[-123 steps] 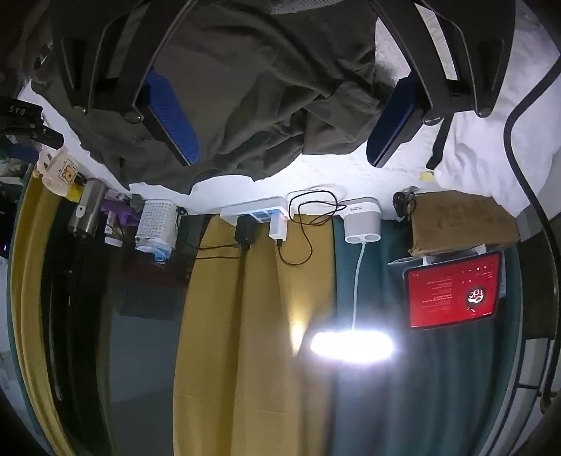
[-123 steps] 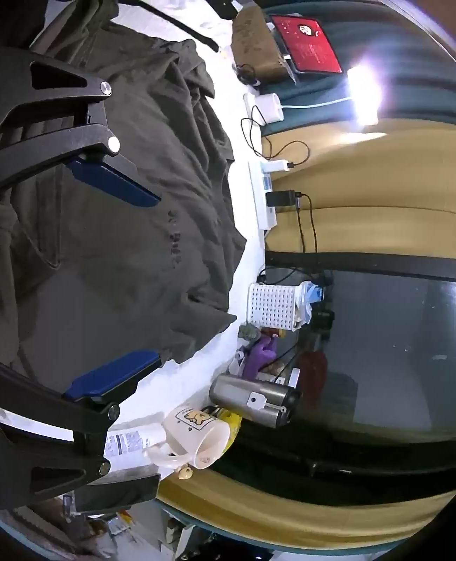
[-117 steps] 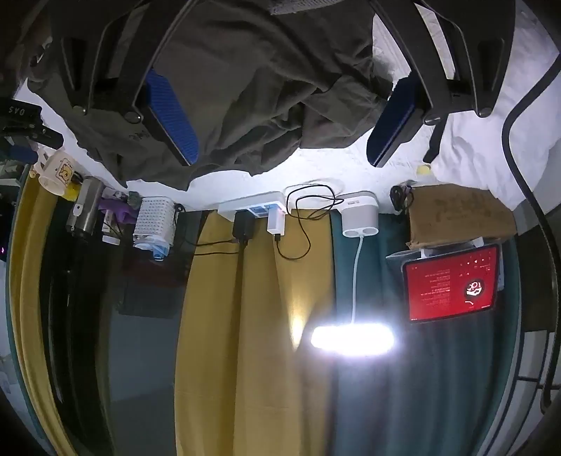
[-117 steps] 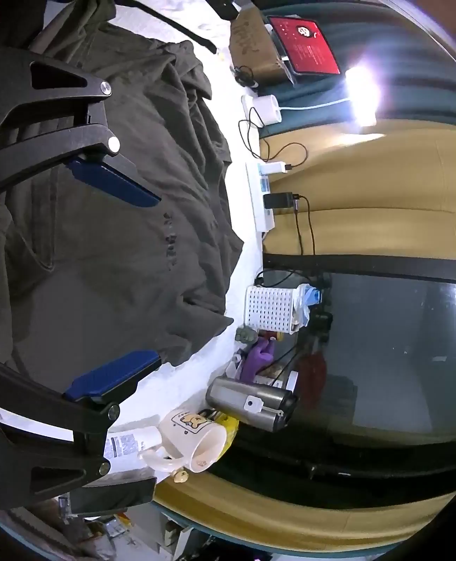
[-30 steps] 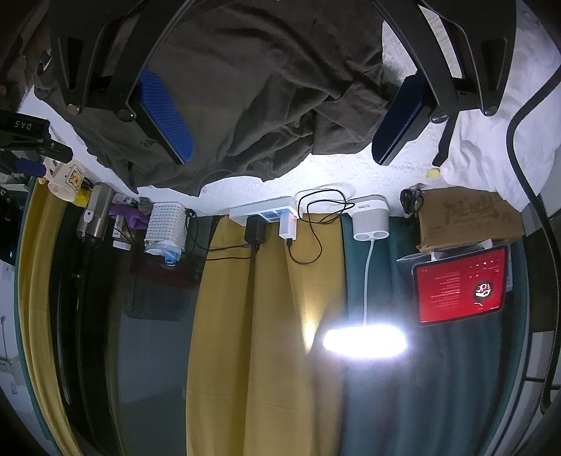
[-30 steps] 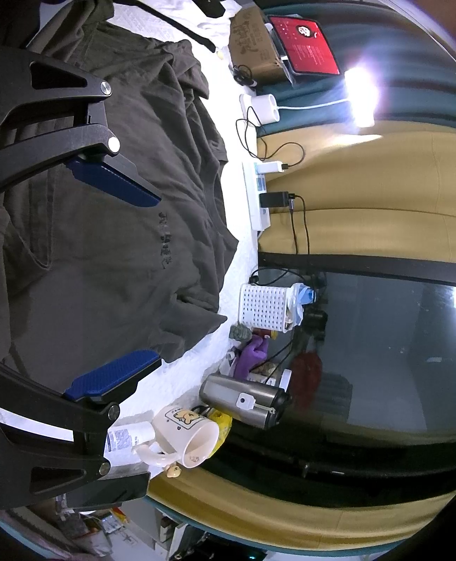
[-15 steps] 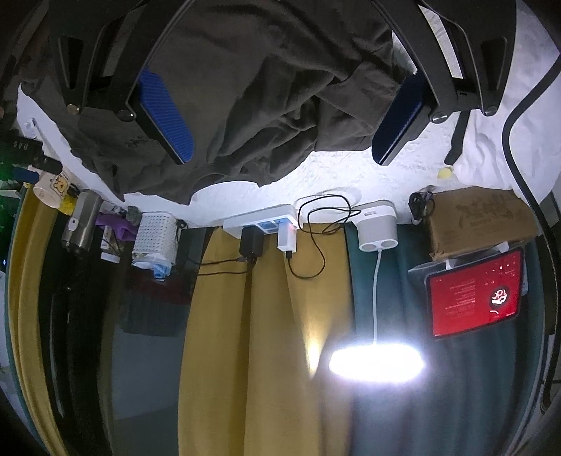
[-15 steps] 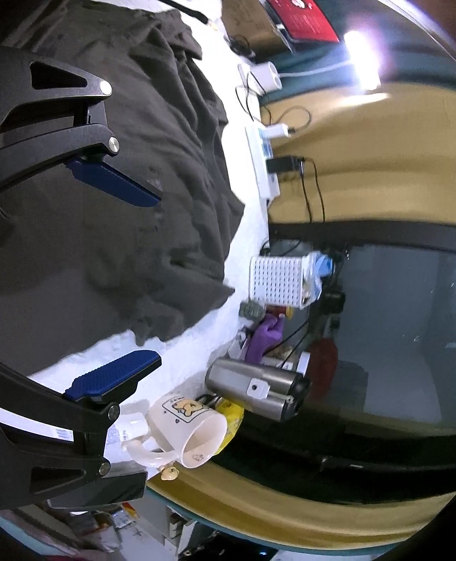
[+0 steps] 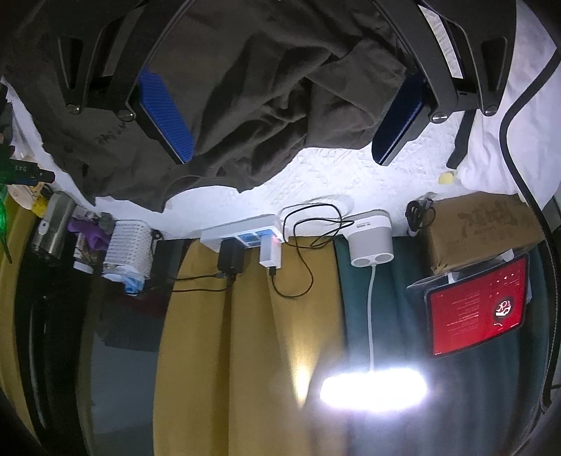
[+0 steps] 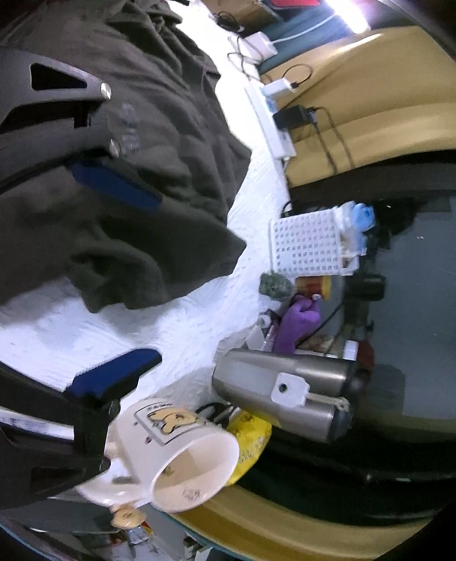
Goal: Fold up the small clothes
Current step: 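Grasp the t-shirt hem edge with the right gripper, then lift and pull the held hem with the right gripper to spread the shirt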
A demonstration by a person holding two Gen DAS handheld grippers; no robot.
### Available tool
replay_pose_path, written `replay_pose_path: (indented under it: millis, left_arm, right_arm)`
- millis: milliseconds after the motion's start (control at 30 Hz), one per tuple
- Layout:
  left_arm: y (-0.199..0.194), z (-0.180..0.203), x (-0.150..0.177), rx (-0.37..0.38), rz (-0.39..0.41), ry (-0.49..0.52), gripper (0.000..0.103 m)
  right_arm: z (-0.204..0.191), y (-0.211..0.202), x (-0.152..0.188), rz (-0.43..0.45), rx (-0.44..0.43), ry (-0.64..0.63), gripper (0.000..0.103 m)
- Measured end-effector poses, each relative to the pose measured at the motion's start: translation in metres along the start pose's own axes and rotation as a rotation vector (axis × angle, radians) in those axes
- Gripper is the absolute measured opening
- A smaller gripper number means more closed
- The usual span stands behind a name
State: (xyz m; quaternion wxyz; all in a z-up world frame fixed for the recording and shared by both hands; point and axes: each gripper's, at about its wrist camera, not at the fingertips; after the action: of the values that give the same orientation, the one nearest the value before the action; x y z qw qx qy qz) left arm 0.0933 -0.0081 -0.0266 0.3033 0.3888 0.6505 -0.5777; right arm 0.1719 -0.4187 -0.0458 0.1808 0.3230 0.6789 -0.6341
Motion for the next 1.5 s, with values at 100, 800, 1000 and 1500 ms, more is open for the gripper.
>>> replay_pose_path:
  millis: [100,800,1000,1500]
  left_arm:
    - [0.007,-0.002,0.000,-0.019,-0.020,0.002,0.101]
    - [0.016,-0.002,0.001,-0.023,-0.060,0.007,0.101]
    - [0.009,-0.006,0.003,-0.017,-0.049,-0.010,0.101]
    - [-0.010,-0.026,0.018,0.012,-0.017,-0.051,0.101]
  right_arm:
    - [0.006,0.021,-0.005,-0.043,-0.021,0.003,0.073]
    - [0.010,0.043,0.009,-0.113,-0.042,0.047,0.013]
    - [0.019,0.012,0.005,-0.047,0.001,0.064,0.013]
    - [-0.067,-0.047,0.014,0.089,-0.046,-0.145,0.013]
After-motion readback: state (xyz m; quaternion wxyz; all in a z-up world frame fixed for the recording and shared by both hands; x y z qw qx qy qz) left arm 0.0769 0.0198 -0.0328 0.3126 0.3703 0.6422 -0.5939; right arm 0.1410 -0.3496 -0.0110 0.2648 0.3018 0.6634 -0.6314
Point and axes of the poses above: each gripper's, at about its wrist camera, not at the fingertips, and y roughly the way its jaws point, z to its right, x to its underside, and after that the axes turned 12 degrees about y, right-handed
